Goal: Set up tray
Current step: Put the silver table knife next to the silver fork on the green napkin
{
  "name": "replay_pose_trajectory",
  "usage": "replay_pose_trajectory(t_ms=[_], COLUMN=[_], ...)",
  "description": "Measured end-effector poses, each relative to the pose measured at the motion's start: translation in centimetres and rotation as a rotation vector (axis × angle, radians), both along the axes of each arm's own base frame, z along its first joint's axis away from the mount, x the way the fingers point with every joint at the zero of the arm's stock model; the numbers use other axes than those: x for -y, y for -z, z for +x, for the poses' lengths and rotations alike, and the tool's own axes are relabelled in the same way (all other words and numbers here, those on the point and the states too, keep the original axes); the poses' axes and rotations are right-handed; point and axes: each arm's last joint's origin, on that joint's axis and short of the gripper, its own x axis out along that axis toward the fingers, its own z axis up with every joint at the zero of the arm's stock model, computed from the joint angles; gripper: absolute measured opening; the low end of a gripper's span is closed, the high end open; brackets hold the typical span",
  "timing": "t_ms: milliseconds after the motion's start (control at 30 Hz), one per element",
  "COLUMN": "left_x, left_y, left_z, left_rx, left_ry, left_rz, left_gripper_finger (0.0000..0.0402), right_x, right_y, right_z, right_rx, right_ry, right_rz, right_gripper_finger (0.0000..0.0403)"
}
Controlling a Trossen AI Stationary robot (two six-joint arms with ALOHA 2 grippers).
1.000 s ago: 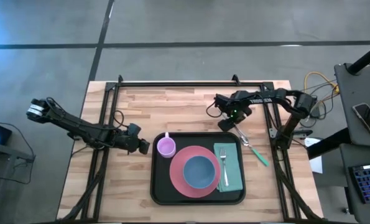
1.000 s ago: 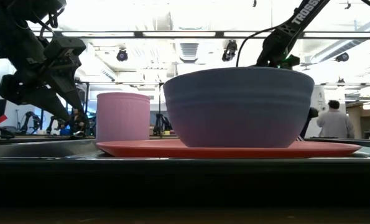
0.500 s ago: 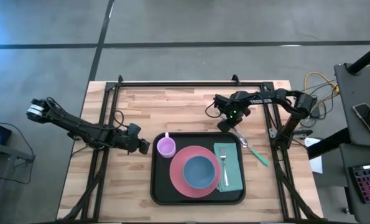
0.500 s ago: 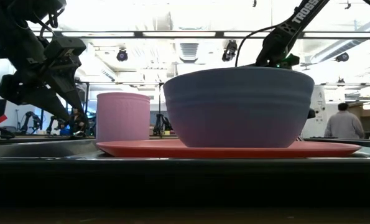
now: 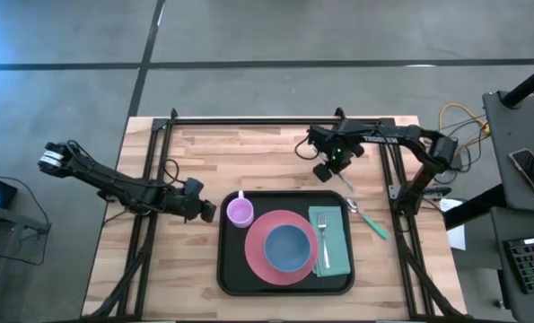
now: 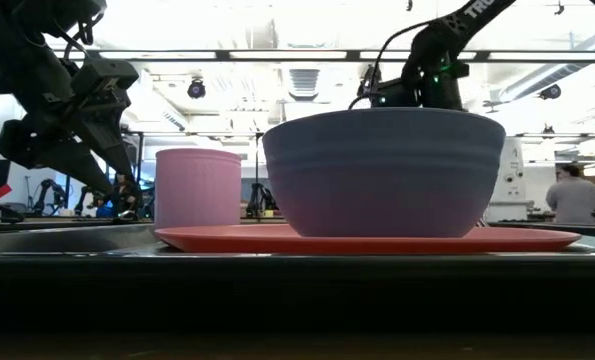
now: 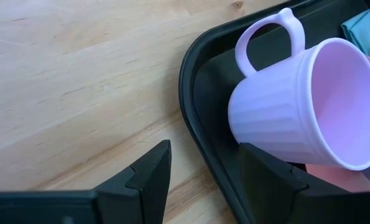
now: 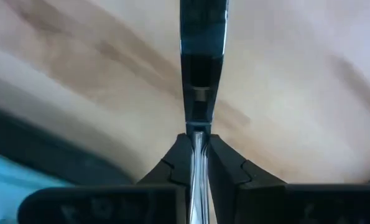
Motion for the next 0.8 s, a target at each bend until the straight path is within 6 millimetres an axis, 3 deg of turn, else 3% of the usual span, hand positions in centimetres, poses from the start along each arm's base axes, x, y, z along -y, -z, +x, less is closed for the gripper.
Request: replay_pose_trajectory(t_ms=[267,500,633,800], left_x=[0.0,-0.1,-0.2,-0.3], left_y=[0.0,0.0,-0.1,0.0], left_z=[0.0,0.0,0.0,0.0], left_rx=[0.002,0.006,0.013,0.004], left_ry=[0.0,-0.014,-0.033,-0.013], left_rz=[0.0,0.02,0.043,0.067], left_gripper_finger=[0.0166,0.0166,0.0166,0.0166], right_x=[-2.0,-7.7,-11.9,-16.5], right_y=[-4.2,-7.0,-7.1,-5.1], right_z=[-0.4,-2.3,-3.0,-2.6], right_rx=[0.118,0.196,0.223,0.26], right_ry=[0.242,0.443,0.539,0.636], right_rz=[0.113,0.131,0.168,0.213], right_gripper_finger=[0.0018,0.0018,0.0018,0.0018])
